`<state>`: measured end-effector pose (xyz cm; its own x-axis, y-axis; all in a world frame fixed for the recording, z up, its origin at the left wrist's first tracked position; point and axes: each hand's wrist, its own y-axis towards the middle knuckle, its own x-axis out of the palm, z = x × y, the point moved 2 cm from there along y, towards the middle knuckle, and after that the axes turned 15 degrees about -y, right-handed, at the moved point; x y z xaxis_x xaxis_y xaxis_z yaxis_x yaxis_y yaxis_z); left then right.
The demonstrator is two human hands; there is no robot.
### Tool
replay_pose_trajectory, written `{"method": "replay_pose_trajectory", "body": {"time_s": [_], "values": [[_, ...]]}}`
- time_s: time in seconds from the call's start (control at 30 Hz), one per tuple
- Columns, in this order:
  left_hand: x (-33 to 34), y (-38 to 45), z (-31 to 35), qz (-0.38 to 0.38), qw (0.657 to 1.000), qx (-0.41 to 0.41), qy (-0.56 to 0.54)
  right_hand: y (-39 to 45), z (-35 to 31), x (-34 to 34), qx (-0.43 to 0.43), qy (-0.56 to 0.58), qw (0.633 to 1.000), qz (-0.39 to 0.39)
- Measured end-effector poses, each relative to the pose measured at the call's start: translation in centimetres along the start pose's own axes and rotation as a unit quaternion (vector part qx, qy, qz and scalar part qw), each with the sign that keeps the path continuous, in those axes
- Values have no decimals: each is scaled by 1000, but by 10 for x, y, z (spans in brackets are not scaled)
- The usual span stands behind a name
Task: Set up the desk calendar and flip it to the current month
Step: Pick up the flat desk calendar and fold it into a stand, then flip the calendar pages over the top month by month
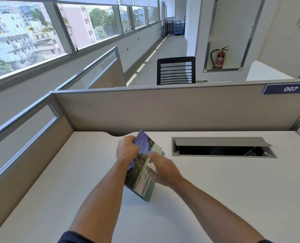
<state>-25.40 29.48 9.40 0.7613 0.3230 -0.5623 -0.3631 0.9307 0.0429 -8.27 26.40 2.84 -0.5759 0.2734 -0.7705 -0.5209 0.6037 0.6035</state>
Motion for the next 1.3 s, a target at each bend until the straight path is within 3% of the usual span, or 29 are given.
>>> {"method": "replay_pose_trajectory", "body": {"time_s": [0.1, 0.2, 0.37, 0.53, 0.67, 0.73, 0.87, 0.93, 1.07, 1.3], "values": [[4, 2, 13, -5, 998, 45, 44, 7, 23, 3, 196, 5, 981, -1], [7, 5, 22, -23, 993, 99, 64, 15, 42, 4, 296, 29, 954, -32], [9, 6, 23, -54, 982, 167, 72, 13, 53, 6, 318, 95, 943, -21], [18, 1, 10, -68, 979, 181, 66, 8, 60, 13, 378, 164, 911, 21], [24, -9, 0, -31, 984, 174, 22, 9, 62, 12, 395, 215, 893, 13], [22, -15, -6, 31, 978, 203, 35, 11, 62, 12, 401, 222, 889, 8], [12, -32, -30, 226, 970, 90, -3, 14, 62, 12, 414, 220, 883, 3], [8, -40, -42, 276, 960, 22, -44, 14, 62, 12, 418, 224, 880, -4], [5, -41, -61, 272, 936, -120, -188, 16, 60, 14, 431, 250, 867, -2], [-2, -33, -59, 284, 908, -149, -271, 25, 59, 16, 429, 296, 853, -10]]}}
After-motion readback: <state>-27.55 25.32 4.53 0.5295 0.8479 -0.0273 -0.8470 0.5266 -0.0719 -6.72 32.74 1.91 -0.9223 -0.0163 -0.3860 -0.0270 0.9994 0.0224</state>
